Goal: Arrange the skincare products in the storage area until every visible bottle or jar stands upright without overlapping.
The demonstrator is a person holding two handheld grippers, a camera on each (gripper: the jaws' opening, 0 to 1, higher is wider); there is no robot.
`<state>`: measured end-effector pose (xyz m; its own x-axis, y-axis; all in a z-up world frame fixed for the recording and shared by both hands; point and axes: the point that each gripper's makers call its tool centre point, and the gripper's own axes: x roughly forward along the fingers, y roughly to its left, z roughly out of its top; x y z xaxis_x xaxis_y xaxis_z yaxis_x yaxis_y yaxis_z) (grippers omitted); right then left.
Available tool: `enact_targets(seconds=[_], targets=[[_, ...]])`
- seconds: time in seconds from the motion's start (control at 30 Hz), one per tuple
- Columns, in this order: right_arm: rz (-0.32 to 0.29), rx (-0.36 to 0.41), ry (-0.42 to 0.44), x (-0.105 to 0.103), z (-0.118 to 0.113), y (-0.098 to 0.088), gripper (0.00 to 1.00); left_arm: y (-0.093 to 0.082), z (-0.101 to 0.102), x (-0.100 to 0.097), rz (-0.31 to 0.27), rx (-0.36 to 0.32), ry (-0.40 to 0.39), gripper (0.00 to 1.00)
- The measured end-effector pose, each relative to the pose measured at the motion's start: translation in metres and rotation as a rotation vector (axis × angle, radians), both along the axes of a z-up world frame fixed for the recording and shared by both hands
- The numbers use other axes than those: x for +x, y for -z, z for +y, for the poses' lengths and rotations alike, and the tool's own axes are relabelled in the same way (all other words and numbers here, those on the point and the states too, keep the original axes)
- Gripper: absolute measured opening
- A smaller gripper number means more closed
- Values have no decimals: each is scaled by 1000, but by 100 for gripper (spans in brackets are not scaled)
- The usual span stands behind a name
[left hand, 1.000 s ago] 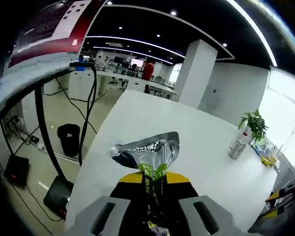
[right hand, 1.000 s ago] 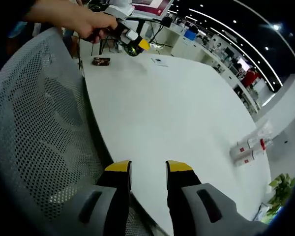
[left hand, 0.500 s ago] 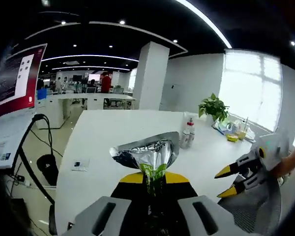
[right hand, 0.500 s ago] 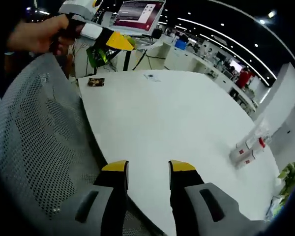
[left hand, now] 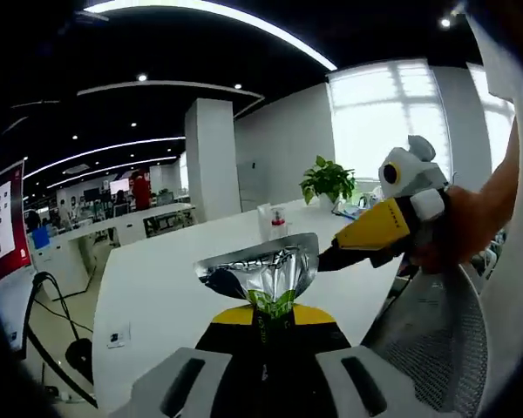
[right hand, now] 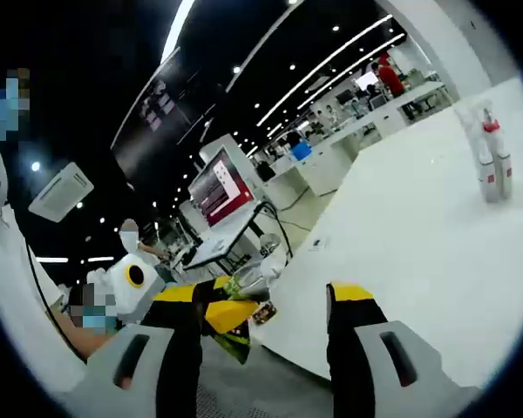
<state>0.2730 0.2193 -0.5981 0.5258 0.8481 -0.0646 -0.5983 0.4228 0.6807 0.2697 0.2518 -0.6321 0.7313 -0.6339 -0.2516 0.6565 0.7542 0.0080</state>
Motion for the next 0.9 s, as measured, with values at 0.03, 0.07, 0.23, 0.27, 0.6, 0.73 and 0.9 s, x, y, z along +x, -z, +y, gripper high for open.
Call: enact_targets(seconds=[0.03,0.07,0.23,0.27,0.6,0.73,0.9], targets=[[27,38,-20,-2,5,-2,47,1,2,1,8,-12,-1,11],[43,34,-26,-1,7,1,45,2,3,1,17,-12,-4,11],[149,68,-31,0,20,16,43,10,-3,-2,82,-35,40,12],[158,84,-32,1,22,17,41,11,-3,-4,88,-38,50,12],[239,92,-16,9,23,30,13,14,-2,-4,99,-30,36,12],[234,90,-18,9,19,27,10,12,-6,-4,91,-29,45,15],[175,11,-50,8,16,26,7,13,-9,-3,71,3,39,22]])
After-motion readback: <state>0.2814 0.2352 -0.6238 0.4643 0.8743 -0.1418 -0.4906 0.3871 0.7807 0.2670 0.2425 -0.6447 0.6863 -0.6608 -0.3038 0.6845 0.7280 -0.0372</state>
